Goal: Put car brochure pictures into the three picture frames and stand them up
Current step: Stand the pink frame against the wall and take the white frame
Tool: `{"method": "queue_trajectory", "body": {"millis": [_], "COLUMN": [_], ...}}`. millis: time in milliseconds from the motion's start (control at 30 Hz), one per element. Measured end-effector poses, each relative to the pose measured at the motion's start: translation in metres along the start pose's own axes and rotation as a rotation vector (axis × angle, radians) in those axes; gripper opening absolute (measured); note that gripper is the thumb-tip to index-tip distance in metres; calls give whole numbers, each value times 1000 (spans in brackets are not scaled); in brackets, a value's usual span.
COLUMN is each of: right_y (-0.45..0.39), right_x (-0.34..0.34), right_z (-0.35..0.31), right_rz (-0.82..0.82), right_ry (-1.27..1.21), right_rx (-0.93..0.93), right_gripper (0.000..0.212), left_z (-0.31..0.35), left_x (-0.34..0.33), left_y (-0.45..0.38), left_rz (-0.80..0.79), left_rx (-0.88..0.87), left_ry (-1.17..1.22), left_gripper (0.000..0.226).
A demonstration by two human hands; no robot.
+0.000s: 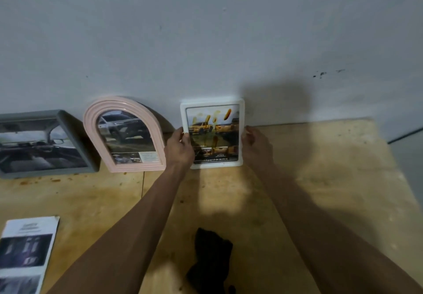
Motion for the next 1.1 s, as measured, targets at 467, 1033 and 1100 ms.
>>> {"method": "queue_trajectory", "body": {"millis": [467,1033,1100], "right_y": [46,282,301], "right_x": [10,-118,-128], "right_z": [-10,-71,-80], "right_rz": [59,-358,-301], "right_ry": [-248,-345,-206], "right_rx": [66,241,393], "right_gripper": [22,26,27], "left_z": [-6,-202,-214], "left_x": [30,224,254], "left_y": [57,145,146], "left_rz": [31,-79,-92], "left_rx": [93,365,338], "left_ry": [348,752,808], "left_gripper": [24,37,38]}}
Point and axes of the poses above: each hand's wrist, its own y-axis away from the middle knuckle, its own x-axis out of the back of the hand, z = x × y, the point moved 2 cm from there along -y, towards the middle knuckle, and after that the axes turned 12 degrees about -y, right-handed, at the moved point
